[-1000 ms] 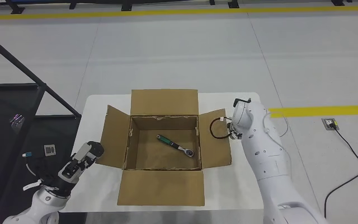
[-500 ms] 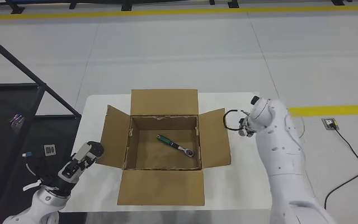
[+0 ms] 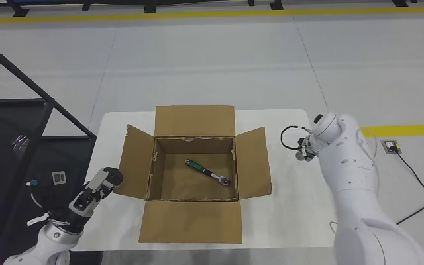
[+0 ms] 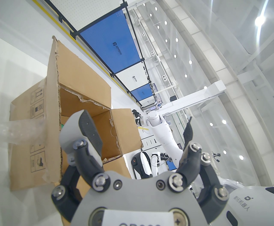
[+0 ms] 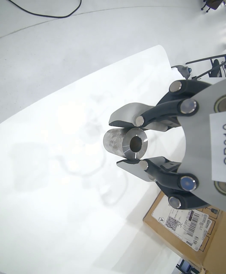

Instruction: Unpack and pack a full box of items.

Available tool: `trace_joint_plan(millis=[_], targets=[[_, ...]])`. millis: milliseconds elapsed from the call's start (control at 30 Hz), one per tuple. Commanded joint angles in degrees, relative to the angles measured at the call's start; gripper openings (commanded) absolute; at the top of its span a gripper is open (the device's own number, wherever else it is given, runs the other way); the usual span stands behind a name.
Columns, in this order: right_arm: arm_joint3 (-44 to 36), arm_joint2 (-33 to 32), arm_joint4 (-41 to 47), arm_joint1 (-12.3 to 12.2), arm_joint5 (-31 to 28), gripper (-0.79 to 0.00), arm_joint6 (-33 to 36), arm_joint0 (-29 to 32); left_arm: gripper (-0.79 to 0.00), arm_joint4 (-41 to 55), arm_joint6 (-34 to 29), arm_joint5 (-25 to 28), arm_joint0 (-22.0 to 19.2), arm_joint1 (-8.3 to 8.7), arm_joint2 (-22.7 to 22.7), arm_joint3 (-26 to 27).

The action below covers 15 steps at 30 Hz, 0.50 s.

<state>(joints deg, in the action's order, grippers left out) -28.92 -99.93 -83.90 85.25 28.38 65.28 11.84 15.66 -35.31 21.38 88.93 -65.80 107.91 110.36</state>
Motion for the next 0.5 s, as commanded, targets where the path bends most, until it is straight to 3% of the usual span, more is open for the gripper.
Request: trace_joint_plan(millis=[0, 467], targets=[[2.06, 0.27, 0.07, -0.04, 0.22, -0.785, -1.19, -0.72, 0.0, 0.0, 0.0, 0.0, 0.0, 0.0, 0.0, 0.0], [11.51, 0.96, 4.44, -0.32, -0.59, -0.785, -7.7, -3.11, 0.0, 0.0, 0.0, 0.0, 0.0, 0.0, 0.0, 0.0]])
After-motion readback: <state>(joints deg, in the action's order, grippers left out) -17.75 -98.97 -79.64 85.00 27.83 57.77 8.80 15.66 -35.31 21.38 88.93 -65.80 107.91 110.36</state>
